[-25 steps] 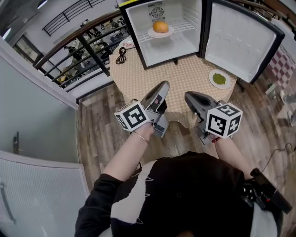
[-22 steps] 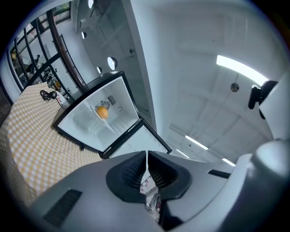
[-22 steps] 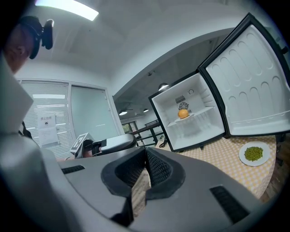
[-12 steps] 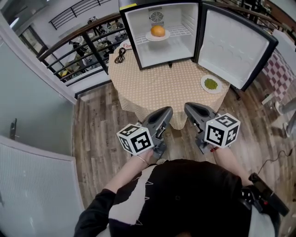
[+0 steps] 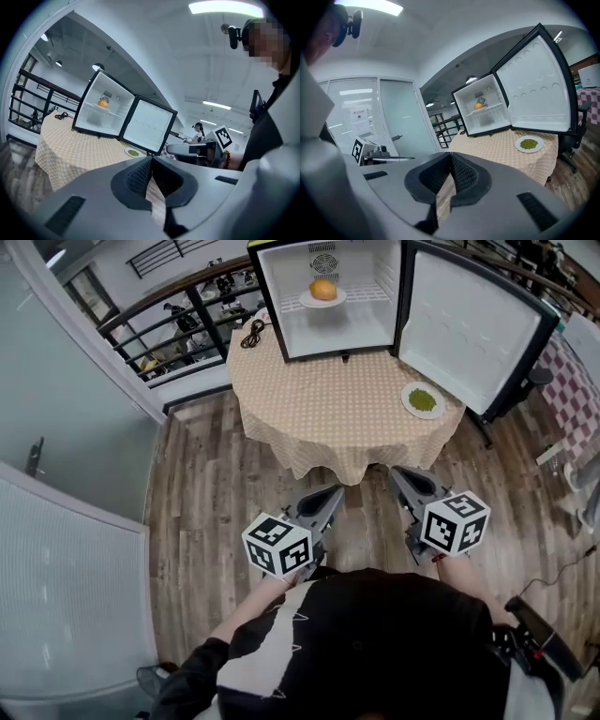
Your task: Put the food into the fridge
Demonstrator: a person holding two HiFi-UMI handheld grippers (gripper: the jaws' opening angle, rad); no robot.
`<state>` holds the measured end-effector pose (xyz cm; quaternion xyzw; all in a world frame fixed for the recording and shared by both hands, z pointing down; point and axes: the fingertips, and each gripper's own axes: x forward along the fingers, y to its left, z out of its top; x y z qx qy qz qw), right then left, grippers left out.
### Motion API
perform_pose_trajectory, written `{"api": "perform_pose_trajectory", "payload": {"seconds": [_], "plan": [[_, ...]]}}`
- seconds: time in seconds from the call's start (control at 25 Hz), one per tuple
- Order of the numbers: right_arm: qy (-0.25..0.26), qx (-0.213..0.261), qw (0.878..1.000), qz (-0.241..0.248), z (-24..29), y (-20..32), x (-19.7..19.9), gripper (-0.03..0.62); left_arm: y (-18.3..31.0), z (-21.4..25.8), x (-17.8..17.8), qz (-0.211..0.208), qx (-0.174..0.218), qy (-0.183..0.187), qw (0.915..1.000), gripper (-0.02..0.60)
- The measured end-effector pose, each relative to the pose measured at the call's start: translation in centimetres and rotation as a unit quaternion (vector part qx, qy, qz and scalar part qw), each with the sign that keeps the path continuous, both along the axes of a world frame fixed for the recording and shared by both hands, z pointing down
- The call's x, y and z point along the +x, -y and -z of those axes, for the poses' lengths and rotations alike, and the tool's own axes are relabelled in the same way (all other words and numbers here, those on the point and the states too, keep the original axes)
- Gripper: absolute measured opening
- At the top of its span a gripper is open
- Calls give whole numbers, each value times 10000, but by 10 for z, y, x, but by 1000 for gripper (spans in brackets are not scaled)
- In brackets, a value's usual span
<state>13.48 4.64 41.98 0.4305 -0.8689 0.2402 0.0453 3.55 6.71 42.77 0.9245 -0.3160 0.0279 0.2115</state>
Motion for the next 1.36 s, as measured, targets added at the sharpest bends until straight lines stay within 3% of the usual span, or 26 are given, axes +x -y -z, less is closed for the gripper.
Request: {"api": "perform_pose_trajectory", "payload": {"seconds": [0.28,0.56,1.36], "plan": [[28,-160,9997,205,-19,-28,18,15,-33,-15,16,162,-82,163,9997,12],[1,-135,9997,188,-20,-45,36,15,-57,-29,37,34,-291,219,9993,12],[-10,-121,9998,187,-22,-58,58,15,-66,-31,66,-100,-274,314,9991,12]]}}
